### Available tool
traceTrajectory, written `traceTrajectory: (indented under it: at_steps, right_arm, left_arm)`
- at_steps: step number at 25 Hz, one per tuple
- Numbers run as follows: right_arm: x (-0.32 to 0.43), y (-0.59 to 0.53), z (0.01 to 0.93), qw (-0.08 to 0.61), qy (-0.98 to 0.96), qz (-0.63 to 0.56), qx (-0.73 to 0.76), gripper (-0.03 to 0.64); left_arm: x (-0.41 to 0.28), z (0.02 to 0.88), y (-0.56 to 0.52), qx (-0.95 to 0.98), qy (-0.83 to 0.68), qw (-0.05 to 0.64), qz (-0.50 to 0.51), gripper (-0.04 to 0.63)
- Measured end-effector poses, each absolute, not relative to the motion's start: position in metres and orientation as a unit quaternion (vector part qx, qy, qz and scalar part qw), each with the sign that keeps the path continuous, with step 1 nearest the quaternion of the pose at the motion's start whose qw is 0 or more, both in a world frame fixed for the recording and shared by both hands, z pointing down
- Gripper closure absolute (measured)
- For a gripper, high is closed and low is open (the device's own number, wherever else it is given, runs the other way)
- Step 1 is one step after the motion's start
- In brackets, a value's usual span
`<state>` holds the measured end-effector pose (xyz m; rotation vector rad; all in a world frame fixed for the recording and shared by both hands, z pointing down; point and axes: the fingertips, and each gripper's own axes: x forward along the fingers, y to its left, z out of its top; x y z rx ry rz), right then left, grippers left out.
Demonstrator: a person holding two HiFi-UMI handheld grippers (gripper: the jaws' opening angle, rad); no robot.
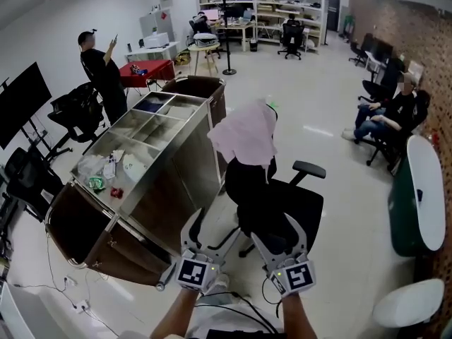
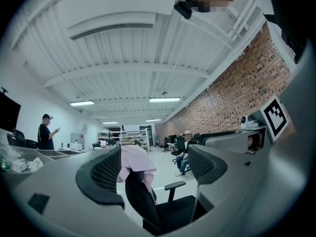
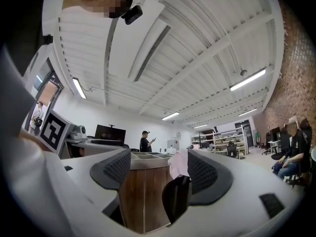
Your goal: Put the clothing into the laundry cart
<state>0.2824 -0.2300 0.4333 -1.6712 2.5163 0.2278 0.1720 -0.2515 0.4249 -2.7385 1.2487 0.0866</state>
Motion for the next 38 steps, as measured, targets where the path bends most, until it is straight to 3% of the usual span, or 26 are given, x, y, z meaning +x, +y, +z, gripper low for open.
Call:
traceTrajectory:
  at_steps: [13, 28, 38]
  right_arm:
    - [0.298, -0.309, 0.426, 0.061, 0.8, 0.057, -0.594, 0.242]
    - [0.227, -0.402, 0.424, 0.049, 0.818, 0.06, -0.57, 0.242]
    - [0.248, -0.428, 0.412, 0.064, 0.814, 0.061, -0.575, 0.242]
  left_arm:
    - [0.181, 0.417, -0.333, -0.923, 0.375, 0.064, 0.056, 0.195]
    - [0.111, 0.405, -0.429, -0.925, 0.368, 0.032, 0.084, 0.195]
    - [0.131, 0.407, -0.453, -0.93, 0.362, 0.023, 0.06, 0.195]
